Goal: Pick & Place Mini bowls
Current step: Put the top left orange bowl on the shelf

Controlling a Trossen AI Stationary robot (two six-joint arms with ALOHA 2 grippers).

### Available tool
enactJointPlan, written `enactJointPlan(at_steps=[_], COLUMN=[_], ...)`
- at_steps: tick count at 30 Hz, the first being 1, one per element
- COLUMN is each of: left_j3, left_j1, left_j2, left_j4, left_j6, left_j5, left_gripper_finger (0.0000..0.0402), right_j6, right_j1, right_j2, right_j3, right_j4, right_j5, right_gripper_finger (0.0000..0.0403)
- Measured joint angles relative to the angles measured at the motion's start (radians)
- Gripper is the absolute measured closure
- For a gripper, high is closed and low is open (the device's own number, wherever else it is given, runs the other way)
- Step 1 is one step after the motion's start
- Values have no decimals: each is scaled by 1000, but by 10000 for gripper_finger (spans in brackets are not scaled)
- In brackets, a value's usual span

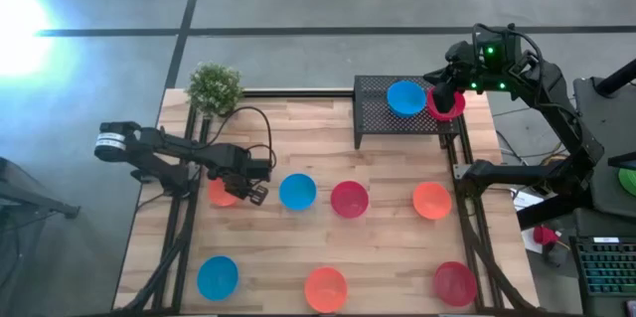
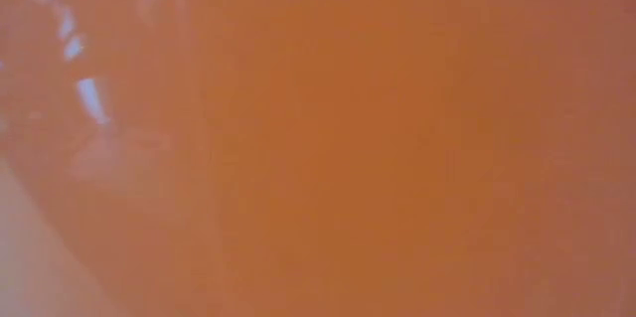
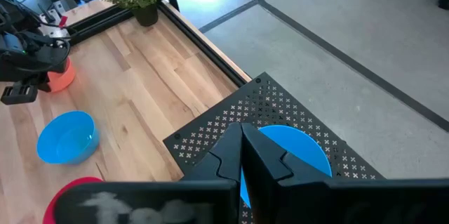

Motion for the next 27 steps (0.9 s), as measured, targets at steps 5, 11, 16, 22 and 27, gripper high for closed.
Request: enactJointPlan(at_steps=[5,11,16,22,27], left_j3=[0,0,0,17,87], left_j1=[0,0,0,-1,-1], left_j2=[0,0,1,0,0], left_j4=[0,0,0,-14,-43], left_j6=[1,1,1,23,55], left_j5=[0,0,0,1,2], left_gripper_finger=[401,401,401,401,401], right_j6=[0,0,0,-1,-3], right_j1=[0,0,0,0,0], right_j2=[0,0,0,0,0], right_j3=[0,0,0,0,0], right_j4=[0,0,0,0,0], right_j5=[0,0,0,0,0], right_gripper_finger=[394,394,394,394,394])
